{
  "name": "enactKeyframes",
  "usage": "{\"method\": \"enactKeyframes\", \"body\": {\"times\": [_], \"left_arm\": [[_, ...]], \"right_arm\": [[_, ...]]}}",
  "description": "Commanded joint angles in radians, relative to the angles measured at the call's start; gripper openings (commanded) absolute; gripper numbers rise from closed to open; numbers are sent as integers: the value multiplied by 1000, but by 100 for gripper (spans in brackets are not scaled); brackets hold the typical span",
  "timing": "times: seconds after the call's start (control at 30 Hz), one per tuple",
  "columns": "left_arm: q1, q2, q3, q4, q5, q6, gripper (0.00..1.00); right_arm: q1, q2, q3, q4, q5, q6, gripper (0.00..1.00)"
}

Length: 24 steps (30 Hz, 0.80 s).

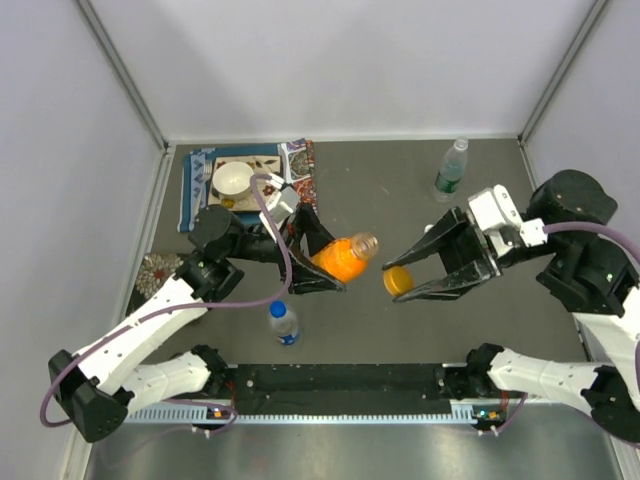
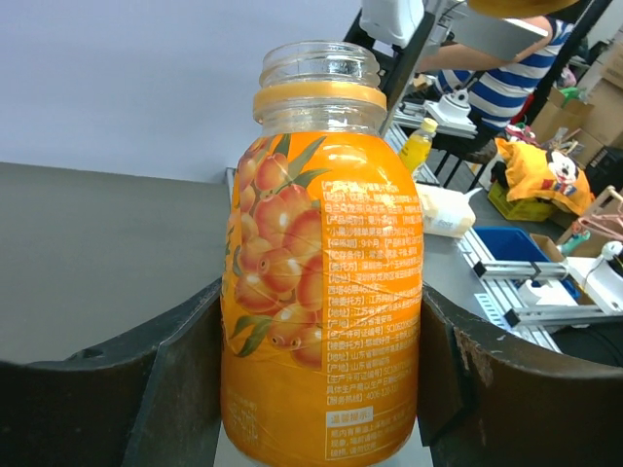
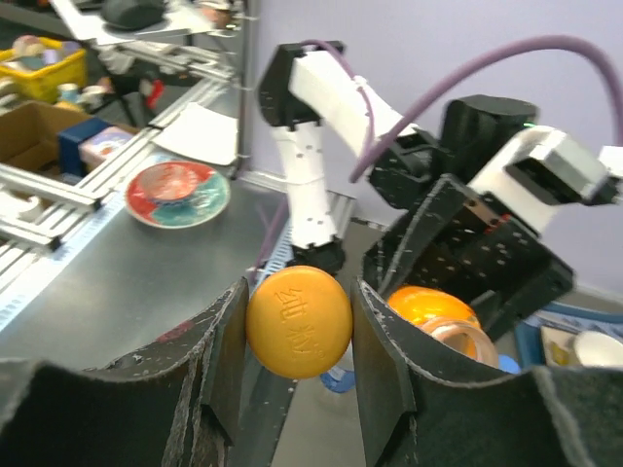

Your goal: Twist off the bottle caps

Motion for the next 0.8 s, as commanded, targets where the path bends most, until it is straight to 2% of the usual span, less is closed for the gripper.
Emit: {"method": "enactKeyframes", "body": {"times": [0.0,0.03,0.07,0.13,0.17,0.27,0.3,0.33,0.37,0.4,0.43,0.57,0.77], "left_arm": [[1,-18,28,-25,-88,69,35],[1,-24,28,-68,-111,88,35],[3,-30,29,-88,-134,123,35],[3,-53,28,-131,-208,168,35],[3,-75,26,-149,-249,180,35],[1,-130,5,-183,-392,229,34],[3,-145,-3,-188,-421,240,34],[1,-156,-7,-194,-477,258,34],[3,-179,-18,-198,-496,263,35],[3,-190,-23,-200,-516,267,35],[1,-199,-27,-201,-524,277,35],[1,-234,-29,-220,-532,292,35],[3,-268,-46,-247,-533,310,35]], "right_arm": [[7,-26,15,55,286,52,0],[7,-33,3,70,390,62,0],[7,-34,-2,78,616,72,0],[9,-22,-19,75,875,97,0],[7,-11,-31,74,1186,106,0],[-45,39,-117,23,1516,193,0],[-75,52,-147,9,1540,270,0],[-162,73,-217,-9,1530,319,0],[-201,81,-261,-9,1457,371,0],[-235,95,-304,-8,1430,475,0],[-264,108,-381,-2,1415,512,0],[-280,231,-525,112,1428,591,0],[-281,401,-559,215,1422,612,0]]}}
